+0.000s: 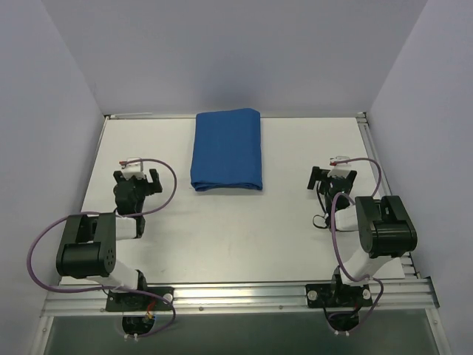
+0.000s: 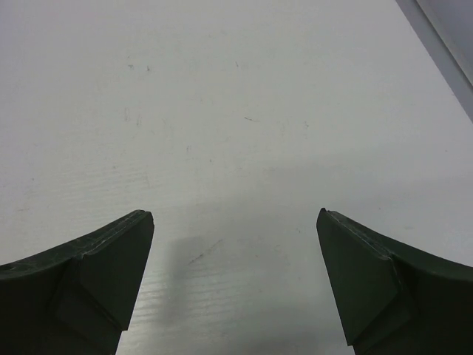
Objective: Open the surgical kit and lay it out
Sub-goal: Move the surgical kit at the center of the board.
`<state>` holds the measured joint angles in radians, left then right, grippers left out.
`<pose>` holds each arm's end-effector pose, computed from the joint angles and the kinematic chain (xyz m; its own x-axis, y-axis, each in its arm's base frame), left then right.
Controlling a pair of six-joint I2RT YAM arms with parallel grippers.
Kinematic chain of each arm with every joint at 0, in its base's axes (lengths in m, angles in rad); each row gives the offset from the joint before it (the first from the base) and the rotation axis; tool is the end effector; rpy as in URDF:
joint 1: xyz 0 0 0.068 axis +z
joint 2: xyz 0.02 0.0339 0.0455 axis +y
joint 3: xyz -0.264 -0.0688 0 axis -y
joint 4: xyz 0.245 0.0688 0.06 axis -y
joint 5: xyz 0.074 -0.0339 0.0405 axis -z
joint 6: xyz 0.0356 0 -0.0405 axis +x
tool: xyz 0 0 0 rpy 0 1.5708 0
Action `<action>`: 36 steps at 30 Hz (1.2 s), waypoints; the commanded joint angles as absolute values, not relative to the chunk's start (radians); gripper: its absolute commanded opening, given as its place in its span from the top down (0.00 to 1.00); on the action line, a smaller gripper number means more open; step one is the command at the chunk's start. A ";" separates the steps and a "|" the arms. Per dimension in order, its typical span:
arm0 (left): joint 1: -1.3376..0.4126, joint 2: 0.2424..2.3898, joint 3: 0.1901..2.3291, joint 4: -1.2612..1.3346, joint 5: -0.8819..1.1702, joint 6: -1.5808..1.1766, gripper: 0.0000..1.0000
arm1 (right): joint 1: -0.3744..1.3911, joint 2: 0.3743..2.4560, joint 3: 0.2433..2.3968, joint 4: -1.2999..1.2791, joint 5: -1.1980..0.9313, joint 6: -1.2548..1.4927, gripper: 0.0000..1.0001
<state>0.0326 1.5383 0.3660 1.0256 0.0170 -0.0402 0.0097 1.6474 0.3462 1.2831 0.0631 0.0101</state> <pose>0.2701 0.0082 0.1588 -0.1453 -0.0449 -0.9884 -0.0216 0.9989 -0.0422 0.2728 0.0004 0.1546 -0.0176 0.0099 -0.9998 0.0535 0.9985 0.0090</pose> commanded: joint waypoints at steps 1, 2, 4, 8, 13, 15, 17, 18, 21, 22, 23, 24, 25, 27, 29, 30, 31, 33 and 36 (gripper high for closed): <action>0.034 1.468 0.368 1.049 -0.087 -0.054 0.06 | 0.015 1.612 0.354 1.402 0.152 0.000 0.00; 0.035 1.413 0.367 1.004 -0.113 -0.061 0.06 | 0.014 1.606 0.345 1.426 0.149 0.027 0.00; 0.028 1.332 0.374 0.927 -0.150 -0.074 0.06 | 0.015 1.571 0.336 1.421 0.184 0.032 0.00; -0.021 1.114 0.466 0.575 -0.540 -0.246 0.06 | 0.082 1.508 0.443 1.155 0.255 -0.012 0.00; -0.012 1.032 0.707 -0.045 -0.773 -0.833 0.06 | 0.222 1.447 0.601 0.829 0.577 0.123 0.00; 0.020 1.008 0.793 -0.167 -0.624 -0.812 0.06 | 0.218 1.437 0.761 0.490 0.559 0.260 0.00; 0.055 0.971 0.793 -0.090 -0.434 -0.692 0.06 | 0.204 1.460 0.814 0.419 0.380 0.326 0.00; 0.086 0.957 0.784 -0.072 -0.331 -0.666 0.06 | 0.187 1.469 0.827 0.442 0.248 0.334 0.00; 0.118 0.945 0.747 0.056 -0.068 -0.673 0.06 | 0.141 1.500 0.854 0.529 -0.129 0.363 0.00; 0.147 0.959 0.746 0.084 0.078 -0.683 0.02 | 0.138 1.515 0.853 0.558 -0.156 0.389 0.00; 0.155 1.006 0.752 0.107 0.128 -0.690 0.02 | 0.138 1.532 0.860 0.605 -0.194 0.411 0.00; 0.158 1.038 0.797 0.085 0.164 -0.699 0.02 | 0.140 1.555 0.876 0.624 -0.298 0.446 0.00; 0.160 1.080 0.831 0.027 0.229 -0.703 0.08 | 0.147 1.621 0.918 0.640 -0.352 0.465 0.00; 0.160 1.210 0.894 0.002 0.314 -0.700 0.13 | 0.169 1.682 0.966 0.689 -0.485 0.498 0.00; 0.153 1.337 0.934 0.026 0.441 -0.699 0.14 | 0.211 1.750 1.023 0.710 -0.511 0.508 0.00; 0.153 1.380 0.949 0.032 0.480 -0.706 0.14 | 0.222 1.770 1.043 0.712 -0.526 0.517 0.00; 0.152 1.479 0.983 0.046 0.520 -0.724 0.14 | 0.233 1.816 1.064 0.715 -0.552 0.529 0.00; 0.132 1.580 1.028 0.064 0.663 -0.739 0.13 | 0.251 1.861 1.123 0.719 -0.567 0.549 0.00; 0.074 1.725 1.110 0.039 0.700 -0.739 0.07 | 0.259 1.930 1.164 0.741 -0.595 0.581 0.00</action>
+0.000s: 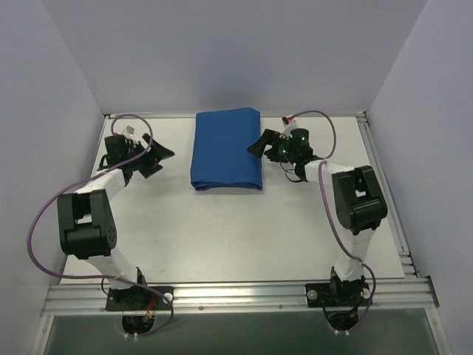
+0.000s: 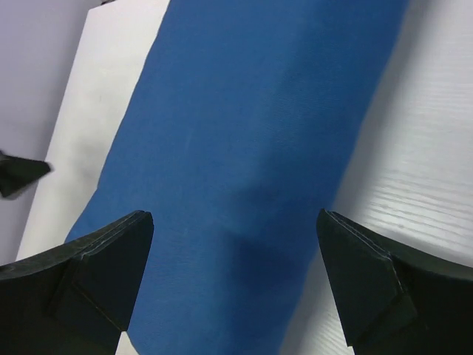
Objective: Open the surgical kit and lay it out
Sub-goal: Move the surgical kit at the center of the board.
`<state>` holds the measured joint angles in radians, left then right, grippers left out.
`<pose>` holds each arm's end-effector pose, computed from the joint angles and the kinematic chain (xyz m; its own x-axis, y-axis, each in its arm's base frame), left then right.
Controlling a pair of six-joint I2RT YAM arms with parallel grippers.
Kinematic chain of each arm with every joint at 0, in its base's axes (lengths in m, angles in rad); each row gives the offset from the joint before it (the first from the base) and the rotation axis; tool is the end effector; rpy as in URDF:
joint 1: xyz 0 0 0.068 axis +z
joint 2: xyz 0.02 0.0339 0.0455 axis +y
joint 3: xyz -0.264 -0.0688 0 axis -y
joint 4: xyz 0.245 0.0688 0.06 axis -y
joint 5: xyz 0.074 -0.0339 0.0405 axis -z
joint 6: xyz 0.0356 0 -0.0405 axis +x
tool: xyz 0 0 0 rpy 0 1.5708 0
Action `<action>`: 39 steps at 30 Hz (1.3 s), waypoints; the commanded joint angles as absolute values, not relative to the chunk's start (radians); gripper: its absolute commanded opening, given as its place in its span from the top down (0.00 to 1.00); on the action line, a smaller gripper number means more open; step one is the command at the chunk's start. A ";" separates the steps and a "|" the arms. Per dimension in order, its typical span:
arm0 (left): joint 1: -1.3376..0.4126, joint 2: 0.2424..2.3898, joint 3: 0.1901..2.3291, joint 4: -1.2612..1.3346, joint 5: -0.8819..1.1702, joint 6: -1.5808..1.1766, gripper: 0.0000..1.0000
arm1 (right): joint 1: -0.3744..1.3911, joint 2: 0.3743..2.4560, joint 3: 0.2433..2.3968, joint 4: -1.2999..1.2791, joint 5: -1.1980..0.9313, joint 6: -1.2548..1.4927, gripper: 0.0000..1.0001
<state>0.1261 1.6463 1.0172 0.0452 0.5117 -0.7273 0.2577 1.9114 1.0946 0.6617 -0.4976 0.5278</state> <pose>0.3603 0.0281 0.2232 -0.6051 -0.6610 -0.4437 -0.1428 0.6384 -0.7563 0.4053 0.1244 0.2085 -0.4715 0.3334 -0.8164 -0.5122 0.6501 0.5613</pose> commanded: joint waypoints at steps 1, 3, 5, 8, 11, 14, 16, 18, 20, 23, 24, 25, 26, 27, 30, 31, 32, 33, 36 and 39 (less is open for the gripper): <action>0.061 1.755 1.133 0.019 0.696 -0.721 0.06 | 0.261 1.956 1.175 0.742 -0.597 0.586 0.00; 0.028 1.819 1.170 0.006 0.684 -0.726 0.06 | 0.265 1.983 1.210 0.724 -0.607 0.588 0.00; 0.011 1.865 1.192 0.029 0.676 -0.742 0.06 | 0.270 2.019 1.227 0.713 -0.609 0.589 0.00; -0.066 1.934 1.239 0.014 0.675 -0.742 0.05 | 0.276 2.040 1.238 0.695 -0.589 0.571 0.00; -0.097 1.996 1.282 0.015 0.672 -0.756 0.05 | 0.281 2.055 1.247 0.672 -0.561 0.551 0.00; -0.107 2.035 1.293 0.021 0.654 -0.772 0.05 | 0.288 2.075 1.269 0.628 -0.529 0.511 0.00; -0.113 2.054 1.299 0.028 0.658 -0.785 0.07 | 0.291 2.101 1.290 0.603 -0.529 0.491 0.00; -0.121 2.077 1.304 0.029 0.669 -0.788 0.13 | 0.302 2.123 1.325 0.575 -0.538 0.483 0.02; -0.123 2.083 1.298 0.044 0.675 -0.802 0.21 | 0.310 2.146 1.353 0.545 -0.535 0.466 0.05; -0.121 2.062 1.266 0.069 0.680 -0.819 0.38 | 0.334 2.157 1.365 0.523 -0.528 0.451 0.09; -0.117 2.056 1.258 0.069 0.672 -0.821 0.47 | 0.347 2.158 1.367 0.520 -0.525 0.451 0.09; -0.114 2.039 1.250 0.071 0.669 -0.825 0.54 | 0.353 2.160 1.367 0.519 -0.523 0.451 0.11; -0.110 2.028 1.230 0.072 0.667 -0.828 0.60 | 0.360 2.160 1.368 0.517 -0.523 0.451 0.12; -0.100 2.019 1.220 0.072 0.664 -0.828 0.64 | 0.368 2.158 1.368 0.512 -0.520 0.451 0.14; -0.066 1.967 1.168 0.058 0.643 -0.827 0.74 | 0.397 2.139 1.355 0.517 -0.506 0.456 0.16; -0.055 1.936 1.152 0.043 0.628 -0.827 0.76 | 0.412 2.132 1.329 0.544 -0.503 0.459 0.16; -0.045 1.919 1.135 0.037 0.623 -0.828 0.78 | 0.419 2.125 1.318 0.552 -0.497 0.466 0.16; -0.032 1.905 1.103 0.031 0.618 -0.828 0.80 | 0.425 2.118 1.310 0.558 -0.491 0.471 0.17; 0.015 1.841 1.068 -0.011 0.592 -0.802 0.85 | 0.452 2.120 1.299 0.569 -0.492 0.495 0.18; 0.074 1.792 1.045 -0.098 0.583 -0.762 0.86 | 0.489 2.103 1.263 0.618 -0.486 0.541 0.19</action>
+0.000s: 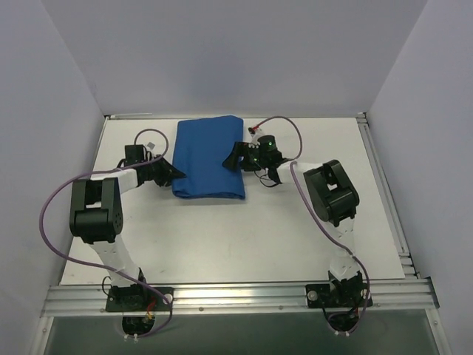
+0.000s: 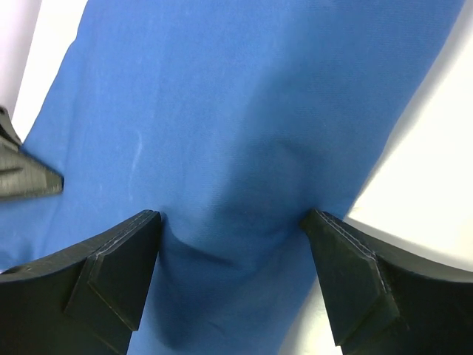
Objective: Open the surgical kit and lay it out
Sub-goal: Move the surgical kit at the center of the board.
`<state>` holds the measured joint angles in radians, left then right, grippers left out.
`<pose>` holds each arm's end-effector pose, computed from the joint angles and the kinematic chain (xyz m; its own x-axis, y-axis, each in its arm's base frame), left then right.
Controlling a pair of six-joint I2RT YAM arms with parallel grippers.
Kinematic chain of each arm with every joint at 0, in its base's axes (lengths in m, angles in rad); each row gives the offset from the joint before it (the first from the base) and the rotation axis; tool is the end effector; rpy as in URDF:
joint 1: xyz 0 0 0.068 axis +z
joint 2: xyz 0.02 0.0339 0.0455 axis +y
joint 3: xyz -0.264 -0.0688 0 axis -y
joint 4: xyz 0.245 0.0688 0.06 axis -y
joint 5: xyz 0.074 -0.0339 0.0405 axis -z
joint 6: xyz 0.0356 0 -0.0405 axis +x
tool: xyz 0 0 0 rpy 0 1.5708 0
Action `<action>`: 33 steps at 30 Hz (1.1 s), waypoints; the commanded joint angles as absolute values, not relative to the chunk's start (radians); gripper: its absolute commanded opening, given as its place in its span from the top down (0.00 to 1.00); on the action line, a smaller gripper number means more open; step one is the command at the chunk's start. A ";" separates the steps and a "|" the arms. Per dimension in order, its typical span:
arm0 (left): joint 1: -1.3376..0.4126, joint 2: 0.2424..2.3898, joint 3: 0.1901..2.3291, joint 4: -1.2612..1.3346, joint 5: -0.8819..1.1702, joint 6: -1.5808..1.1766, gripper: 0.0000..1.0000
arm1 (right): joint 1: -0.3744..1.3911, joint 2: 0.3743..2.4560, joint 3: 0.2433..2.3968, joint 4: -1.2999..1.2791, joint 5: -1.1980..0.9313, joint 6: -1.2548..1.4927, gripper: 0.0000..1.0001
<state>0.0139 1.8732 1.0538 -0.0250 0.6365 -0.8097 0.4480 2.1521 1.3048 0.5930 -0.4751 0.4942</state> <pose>0.3781 -0.0159 0.1507 -0.7933 -0.5934 -0.1364 -0.2767 0.5509 -0.7874 0.4205 0.2202 0.1637 -0.5716 0.1933 -0.7975 -0.5828 0.5885 0.5604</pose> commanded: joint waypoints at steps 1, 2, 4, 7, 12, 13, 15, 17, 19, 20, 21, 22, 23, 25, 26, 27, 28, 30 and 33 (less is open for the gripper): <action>0.086 1.778 1.045 -0.138 0.586 -0.738 0.86 | 0.500 2.097 1.249 0.647 -0.480 0.554 0.19; 0.104 1.772 1.049 -0.161 0.586 -0.726 0.81 | 0.518 2.091 1.223 0.656 -0.474 0.564 0.20; 0.113 1.763 1.063 -0.224 0.562 -0.684 0.66 | 0.537 2.066 1.197 0.675 -0.459 0.592 0.20; 0.115 1.735 1.091 -0.261 0.531 -0.661 0.46 | 0.558 2.043 1.166 0.690 -0.431 0.604 0.17; 0.115 1.730 1.100 -0.238 0.567 -0.664 0.58 | 0.546 1.979 1.161 0.617 -0.374 0.571 0.11; 0.115 1.727 1.098 -0.236 0.574 -0.664 0.70 | 0.537 1.964 1.167 0.567 -0.359 0.560 0.10; 0.114 1.718 1.095 -0.227 0.580 -0.666 0.81 | 0.531 1.906 1.164 0.520 -0.313 0.520 0.09; 0.107 1.697 1.098 -0.225 0.569 -0.658 0.81 | 0.514 1.870 1.154 0.463 -0.282 0.493 0.06; 0.103 1.684 1.109 -0.241 0.563 -0.652 0.66 | 0.500 1.829 1.138 0.427 -0.268 0.465 0.05; 0.103 1.681 1.111 -0.242 0.566 -0.655 0.50 | 0.480 1.816 1.131 0.422 -0.273 0.463 0.05; 0.103 1.683 1.114 -0.251 0.568 -0.655 0.47 | 0.471 1.798 1.123 0.420 -0.278 0.459 0.05; 0.103 1.686 1.123 -0.255 0.569 -0.660 0.46 | 0.463 1.787 1.114 0.419 -0.281 0.459 0.05; 0.101 1.687 1.124 -0.255 0.572 -0.663 0.46 | 0.450 1.776 1.095 0.419 -0.282 0.457 0.05; 0.100 1.692 1.129 -0.262 0.566 -0.667 0.46 | 0.439 1.750 1.077 0.425 -0.293 0.459 0.05; 0.097 1.692 1.129 -0.261 0.566 -0.670 0.53 | 0.433 1.741 1.063 0.426 -0.296 0.460 0.05; 0.097 1.692 1.127 -0.250 0.572 -0.672 0.61 | 0.431 1.730 1.057 0.428 -0.299 0.459 0.05; 0.095 1.692 1.126 -0.249 0.569 -0.676 0.66 | 0.431 1.726 1.054 0.425 -0.299 0.457 0.05; 0.089 1.692 1.131 -0.250 0.563 -0.678 0.74 | 0.428 1.718 1.040 0.426 -0.296 0.456 0.05; 0.083 1.695 1.152 -0.281 0.549 -0.666 0.61 | 0.425 1.715 1.023 0.433 -0.299 0.456 0.05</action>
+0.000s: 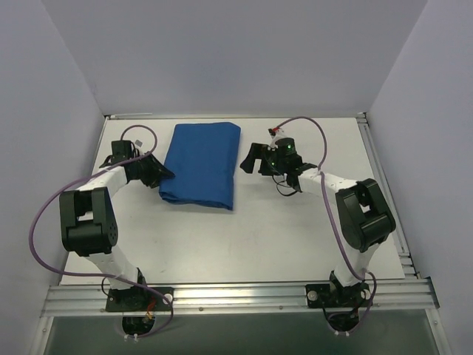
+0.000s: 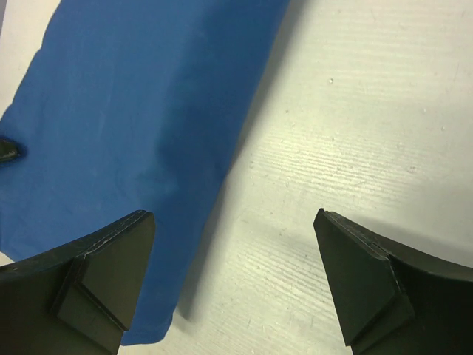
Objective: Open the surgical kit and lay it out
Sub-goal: Move the surgical kit at the center of the board, then open the surgical kit at the center of the board.
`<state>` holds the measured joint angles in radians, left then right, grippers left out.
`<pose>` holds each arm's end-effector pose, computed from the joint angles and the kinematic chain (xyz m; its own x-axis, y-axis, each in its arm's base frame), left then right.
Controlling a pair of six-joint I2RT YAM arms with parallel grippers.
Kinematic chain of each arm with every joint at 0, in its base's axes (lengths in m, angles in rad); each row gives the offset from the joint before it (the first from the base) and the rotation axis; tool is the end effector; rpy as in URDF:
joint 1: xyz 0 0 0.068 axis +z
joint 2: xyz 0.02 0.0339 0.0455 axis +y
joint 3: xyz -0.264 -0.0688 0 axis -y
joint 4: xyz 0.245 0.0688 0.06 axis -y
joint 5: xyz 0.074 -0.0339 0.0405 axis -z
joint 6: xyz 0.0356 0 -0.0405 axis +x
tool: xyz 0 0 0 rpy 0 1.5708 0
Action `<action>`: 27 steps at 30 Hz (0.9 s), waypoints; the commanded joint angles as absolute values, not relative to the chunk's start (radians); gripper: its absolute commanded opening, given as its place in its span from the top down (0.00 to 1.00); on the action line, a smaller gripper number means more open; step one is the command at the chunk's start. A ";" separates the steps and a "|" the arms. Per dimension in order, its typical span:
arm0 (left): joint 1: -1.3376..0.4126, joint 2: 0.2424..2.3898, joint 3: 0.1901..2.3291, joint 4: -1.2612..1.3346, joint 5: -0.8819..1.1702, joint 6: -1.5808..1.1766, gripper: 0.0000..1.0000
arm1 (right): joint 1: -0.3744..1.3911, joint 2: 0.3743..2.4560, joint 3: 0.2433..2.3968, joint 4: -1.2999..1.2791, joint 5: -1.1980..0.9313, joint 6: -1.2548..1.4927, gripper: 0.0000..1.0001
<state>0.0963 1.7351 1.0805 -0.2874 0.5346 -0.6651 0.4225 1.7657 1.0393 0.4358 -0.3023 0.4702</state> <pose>0.3557 0.0161 0.1878 -0.7664 -0.6075 -0.2085 -0.3272 0.6486 -0.6872 0.3583 0.1727 0.2237 -0.5282 0.2368 -0.8155 -0.4625 0.7252 0.5101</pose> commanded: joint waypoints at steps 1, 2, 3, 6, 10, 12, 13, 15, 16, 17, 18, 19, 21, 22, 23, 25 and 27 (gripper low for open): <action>0.083 1.694 1.155 -0.285 0.543 -0.661 0.54 | 0.425 1.717 1.020 0.434 -0.301 0.456 0.04; 0.083 1.694 1.157 -0.287 0.540 -0.663 0.50 | 0.422 1.715 1.017 0.433 -0.305 0.453 0.05; 0.083 1.692 1.160 -0.293 0.535 -0.664 0.49 | 0.420 1.713 1.016 0.433 -0.310 0.451 0.05; 0.083 1.684 1.160 -0.305 0.511 -0.667 0.39 | 0.413 1.707 1.002 0.437 -0.313 0.449 0.05; 0.083 1.680 1.152 -0.288 0.512 -0.678 0.54 | 0.411 1.703 0.993 0.440 -0.313 0.448 0.05; 0.083 1.680 1.151 -0.290 0.506 -0.680 0.56 | 0.410 1.704 0.985 0.445 -0.314 0.448 0.05; 0.083 1.678 1.152 -0.293 0.503 -0.680 0.56 | 0.410 1.706 0.983 0.446 -0.318 0.446 0.04; 0.083 1.680 1.155 -0.305 0.489 -0.675 0.49 | 0.410 1.709 0.980 0.446 -0.319 0.446 0.04; 0.083 1.680 1.157 -0.305 0.486 -0.672 0.46 | 0.408 1.709 0.979 0.446 -0.321 0.446 0.04; 0.081 1.681 1.157 -0.305 0.486 -0.672 0.45 | 0.407 1.709 0.979 0.448 -0.322 0.446 0.04; 0.083 1.681 1.157 -0.313 0.480 -0.672 0.42 | 0.405 1.709 0.977 0.449 -0.325 0.446 0.04; 0.083 1.680 1.158 -0.316 0.474 -0.670 0.39 | 0.406 1.709 0.977 0.449 -0.327 0.446 0.04; 0.084 1.675 1.158 -0.328 0.459 -0.667 0.37 | 0.403 1.706 0.976 0.449 -0.327 0.445 0.04; 0.086 1.671 1.155 -0.325 0.456 -0.667 0.38 | 0.403 1.706 0.976 0.448 -0.328 0.445 0.04; 0.086 1.666 1.149 -0.325 0.453 -0.666 0.38 | 0.403 1.706 0.976 0.448 -0.328 0.445 0.04; 0.089 1.655 1.141 -0.322 0.451 -0.669 0.42 | 0.403 1.704 0.973 0.448 -0.328 0.445 0.04; 0.089 1.644 1.132 -0.319 0.451 -0.670 0.46 | 0.403 1.706 0.971 0.449 -0.330 0.446 0.04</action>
